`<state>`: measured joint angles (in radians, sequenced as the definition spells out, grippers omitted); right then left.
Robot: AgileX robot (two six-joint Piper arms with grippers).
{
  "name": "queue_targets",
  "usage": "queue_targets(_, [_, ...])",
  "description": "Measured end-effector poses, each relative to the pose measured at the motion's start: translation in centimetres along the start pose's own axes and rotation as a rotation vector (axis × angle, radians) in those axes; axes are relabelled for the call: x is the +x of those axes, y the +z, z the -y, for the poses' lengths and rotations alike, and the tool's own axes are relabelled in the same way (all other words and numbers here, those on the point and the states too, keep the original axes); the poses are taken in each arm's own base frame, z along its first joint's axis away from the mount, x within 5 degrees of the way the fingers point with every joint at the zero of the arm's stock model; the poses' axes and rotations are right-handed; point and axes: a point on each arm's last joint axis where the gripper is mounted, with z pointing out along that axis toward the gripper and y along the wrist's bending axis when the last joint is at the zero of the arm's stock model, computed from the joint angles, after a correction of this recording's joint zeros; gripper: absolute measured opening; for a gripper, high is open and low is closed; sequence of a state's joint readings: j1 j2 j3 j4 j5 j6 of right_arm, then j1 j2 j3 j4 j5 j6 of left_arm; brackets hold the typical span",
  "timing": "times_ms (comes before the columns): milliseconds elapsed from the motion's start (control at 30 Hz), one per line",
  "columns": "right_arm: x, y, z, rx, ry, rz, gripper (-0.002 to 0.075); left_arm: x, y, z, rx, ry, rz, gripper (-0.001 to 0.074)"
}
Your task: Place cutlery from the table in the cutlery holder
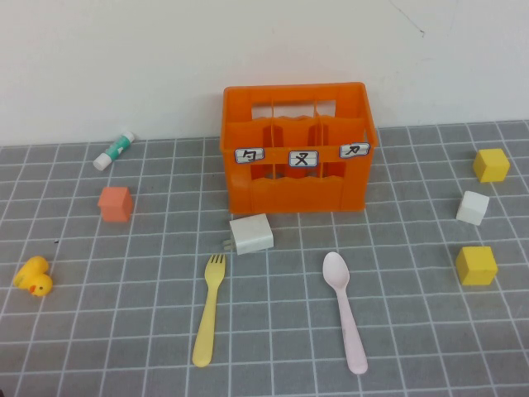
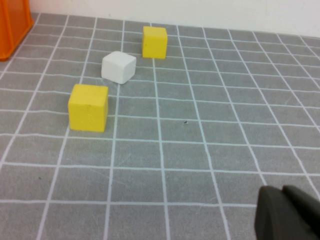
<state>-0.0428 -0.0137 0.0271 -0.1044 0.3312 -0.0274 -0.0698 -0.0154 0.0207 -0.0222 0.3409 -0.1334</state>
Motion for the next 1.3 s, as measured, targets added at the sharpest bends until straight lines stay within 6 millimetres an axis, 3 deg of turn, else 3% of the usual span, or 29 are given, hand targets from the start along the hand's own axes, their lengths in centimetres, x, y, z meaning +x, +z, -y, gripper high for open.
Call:
queue_targets(600, [-0.3,0.0,0.1,0.010,-0.023,0.037,-0.0002,-0.4,0.0,0.0,0.006,-0.002,0.046,-0.0001])
queue_targets(733, [-2.3,-0.3,0.1,0.014,-0.025,0.260,-0.0002,-2.5,-0.3,0.3,0.040,-0.002,0.297,-0.0001])
queue_targets(967, [-6.0,-2.3,0.1,0.019,-0.002,0.731,-0.0002,-6.7,-3.1,0.9,0.116,-0.002,0.858,-0.0001])
queue_targets(1100, [-6.8,-3.1,0.4,0.022,0.068,0.857,-0.0002,-7.7,-4.6,1.0,0.144,-0.002,1.062,-0.0001])
queue_targets(1300, [-7.2,-3.6,0.8,0.012,0.193,0.929,-0.0002,-8.3,-6.1,1.1,0.177,-0.013,1.231,-0.0001])
